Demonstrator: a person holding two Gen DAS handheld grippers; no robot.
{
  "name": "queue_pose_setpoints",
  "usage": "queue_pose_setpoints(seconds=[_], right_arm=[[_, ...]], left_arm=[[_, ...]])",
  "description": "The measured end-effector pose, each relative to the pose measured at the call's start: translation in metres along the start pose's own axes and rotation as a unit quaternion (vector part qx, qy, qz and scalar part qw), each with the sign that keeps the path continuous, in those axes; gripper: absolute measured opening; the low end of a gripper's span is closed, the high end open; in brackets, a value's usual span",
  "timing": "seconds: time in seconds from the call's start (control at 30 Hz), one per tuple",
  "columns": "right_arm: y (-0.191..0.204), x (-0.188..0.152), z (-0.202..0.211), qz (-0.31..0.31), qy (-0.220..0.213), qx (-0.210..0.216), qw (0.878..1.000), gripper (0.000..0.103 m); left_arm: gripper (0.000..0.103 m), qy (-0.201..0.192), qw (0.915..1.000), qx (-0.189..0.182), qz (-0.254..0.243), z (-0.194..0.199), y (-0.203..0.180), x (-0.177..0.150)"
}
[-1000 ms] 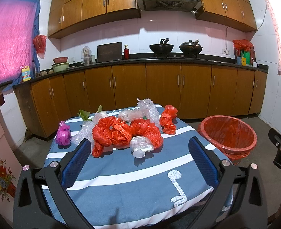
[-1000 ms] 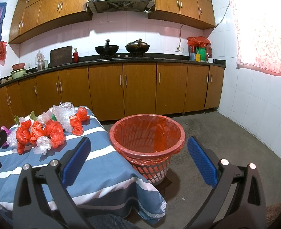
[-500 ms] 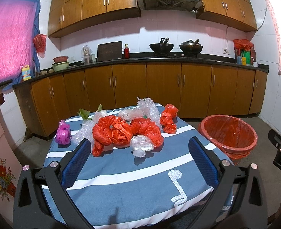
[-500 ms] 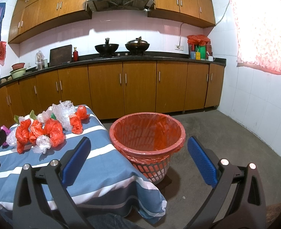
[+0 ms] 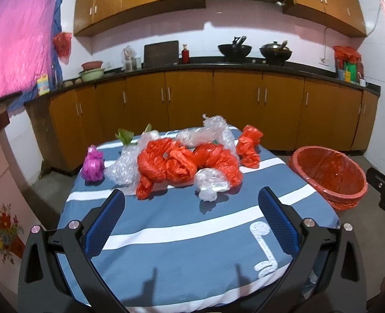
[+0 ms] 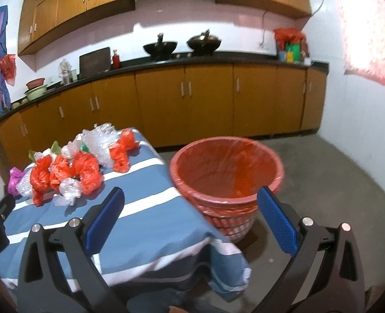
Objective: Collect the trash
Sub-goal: 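Move left tool to the pink bag while right tool reaches a red bag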
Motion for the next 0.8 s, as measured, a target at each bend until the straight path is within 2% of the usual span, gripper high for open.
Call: queue_pose_setpoints(seconds=[0.2,0.37,0.53,0.8], right_arm=[[0.03,0.013,-0.033,0.017,0.017,0.029,0.999,0.099],[0.068,0.028,-0.062,0.057,0.015,0.043,0.997,0.088],[0.114,0.035,-0.1,0.086,0.04,0.076,0.993,0.086],[0.18,0.033,-0.166,0.123,0.078,0.093,0.985,0.084]], left_arm=[[0.101,0.012,0.9992,0.035,0.013,-0.012,0.032,0.0],[0.101,0.019,0.9962,0.072,0.046,-0.025,0.08,0.003],[0.101,0.028,0.9917,0.1,0.077,-0.038,0.129,0.002],[0.101,0.053,0.9889,0.114,0.079,-0.067,0.167,-0.002]])
Point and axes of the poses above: each gripper's, at about its wrist camera, not at the fingertips, and z roughly against the way its jaws point, y to its left, x to its top, the point moved 7 cm from there along -z, roughly the way its jaws point, and after that the axes turned 14 degrees about -x, right-handed, at the moved point
